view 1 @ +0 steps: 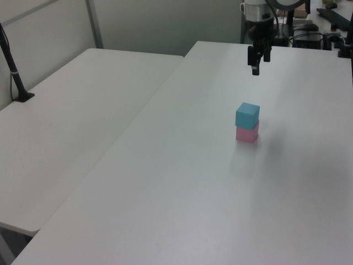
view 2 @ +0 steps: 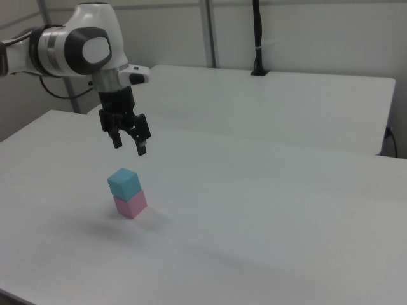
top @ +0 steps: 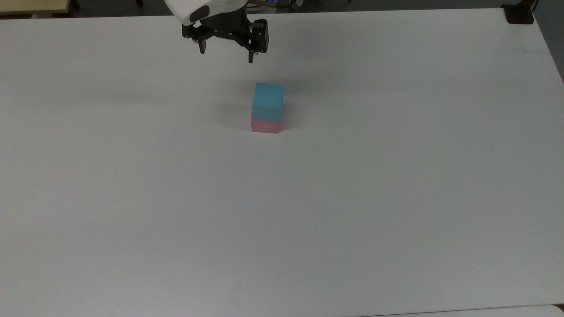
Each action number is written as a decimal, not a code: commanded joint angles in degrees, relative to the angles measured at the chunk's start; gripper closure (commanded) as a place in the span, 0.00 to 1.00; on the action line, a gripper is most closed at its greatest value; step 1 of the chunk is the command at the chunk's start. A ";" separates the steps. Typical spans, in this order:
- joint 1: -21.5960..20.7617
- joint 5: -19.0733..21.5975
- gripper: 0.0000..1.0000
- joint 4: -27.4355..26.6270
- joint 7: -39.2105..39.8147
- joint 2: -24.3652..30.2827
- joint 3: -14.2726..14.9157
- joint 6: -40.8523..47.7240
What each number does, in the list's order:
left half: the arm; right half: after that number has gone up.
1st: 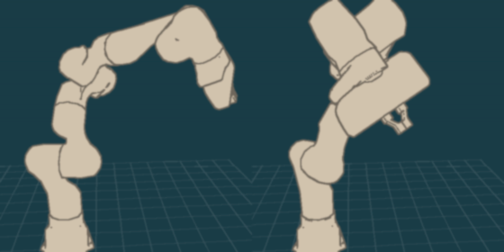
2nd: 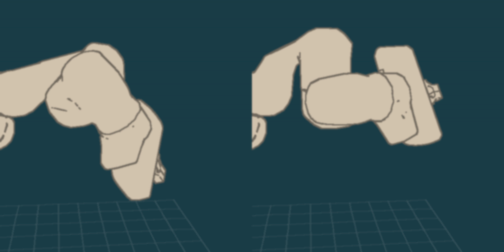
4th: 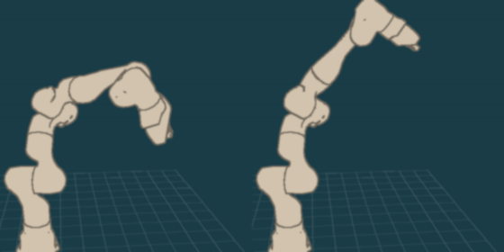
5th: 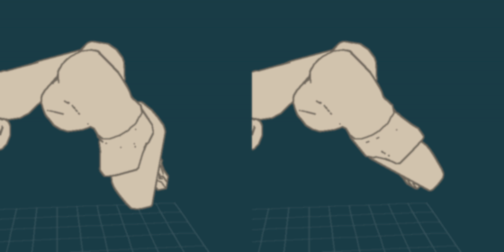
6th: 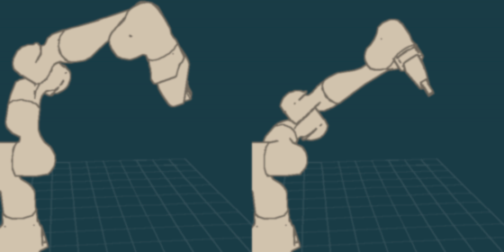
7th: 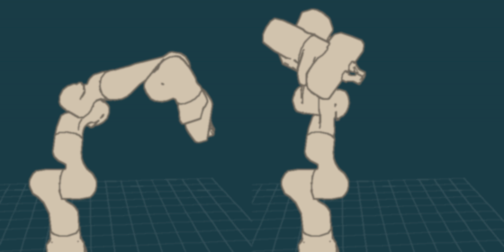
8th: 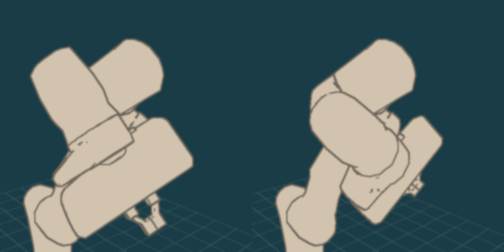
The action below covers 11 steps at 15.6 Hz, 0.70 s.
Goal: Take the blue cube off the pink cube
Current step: 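Lower the open gripper down over the light-blue cube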
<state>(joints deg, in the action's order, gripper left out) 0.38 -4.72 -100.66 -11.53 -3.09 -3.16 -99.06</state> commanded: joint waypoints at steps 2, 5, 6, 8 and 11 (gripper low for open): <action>-0.29 -0.29 0.00 0.29 1.16 0.28 0.35 -0.69; -0.73 -0.29 0.00 0.21 1.16 0.02 0.26 -0.69; -1.43 -0.29 0.00 0.12 0.99 -0.85 0.17 -0.69; -3.09 -0.29 0.00 -0.32 0.55 -2.44 0.17 -0.95; -3.98 -0.11 0.00 -1.81 -1.20 -4.64 0.08 -5.33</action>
<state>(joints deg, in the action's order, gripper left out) -2.27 -4.72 -100.95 -11.46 -5.59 -3.26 -99.73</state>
